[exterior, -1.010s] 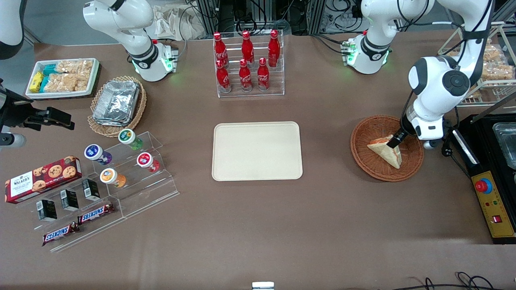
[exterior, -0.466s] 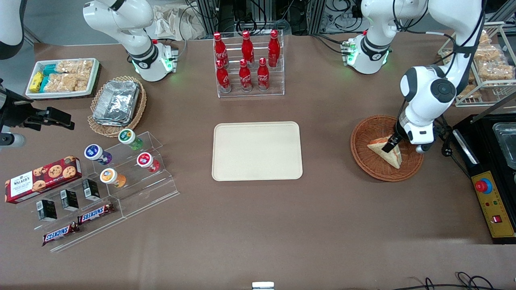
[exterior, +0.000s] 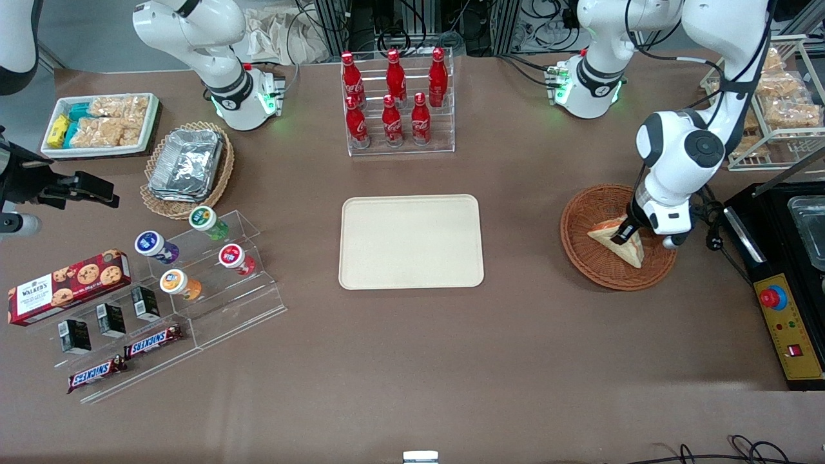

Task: Place sandwich from basket to tray
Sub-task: 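Lower the open left gripper around the sandwich and close it, then lift the sandwich out of the basket with the left gripper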

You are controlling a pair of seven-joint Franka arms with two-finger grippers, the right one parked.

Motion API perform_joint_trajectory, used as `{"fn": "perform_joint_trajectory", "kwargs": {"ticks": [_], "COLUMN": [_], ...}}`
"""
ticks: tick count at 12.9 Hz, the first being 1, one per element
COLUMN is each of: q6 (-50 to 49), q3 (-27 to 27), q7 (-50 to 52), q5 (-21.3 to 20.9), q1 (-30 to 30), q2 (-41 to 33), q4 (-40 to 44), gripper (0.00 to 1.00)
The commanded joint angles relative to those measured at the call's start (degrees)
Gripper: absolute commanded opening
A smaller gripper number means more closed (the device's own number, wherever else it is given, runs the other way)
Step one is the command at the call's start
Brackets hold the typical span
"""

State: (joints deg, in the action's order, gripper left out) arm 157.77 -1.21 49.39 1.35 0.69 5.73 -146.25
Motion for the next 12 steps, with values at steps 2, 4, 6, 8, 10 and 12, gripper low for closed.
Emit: {"fn": "perform_joint_trajectory", "kwargs": {"ticks": [2,4,6,8,10,12], "q6": [-0.86,-10.67,-21.91,-36.23,-45.93,-55.06], "q3": [-1.16,-2.39,-2.31,-2.3,-2.39,-2.65], "q7": [1.51,-1.81,-8.57,-14.91,-18.52,-23.7], "q5": [-0.38,-1.08,-1.08,-1.08,-1.17,-1.44], "q1": [0.37,0.37,0.28,0.1,0.1,0.45], "q2": [-0.8,-3.08,-5.02,-4.85,-4.41,-4.41], "q4": [1.4,5.43,11.4,20.69,29.15,37.23], "gripper": [0.0,0.0,0.0,0.0,0.0,0.0]}}
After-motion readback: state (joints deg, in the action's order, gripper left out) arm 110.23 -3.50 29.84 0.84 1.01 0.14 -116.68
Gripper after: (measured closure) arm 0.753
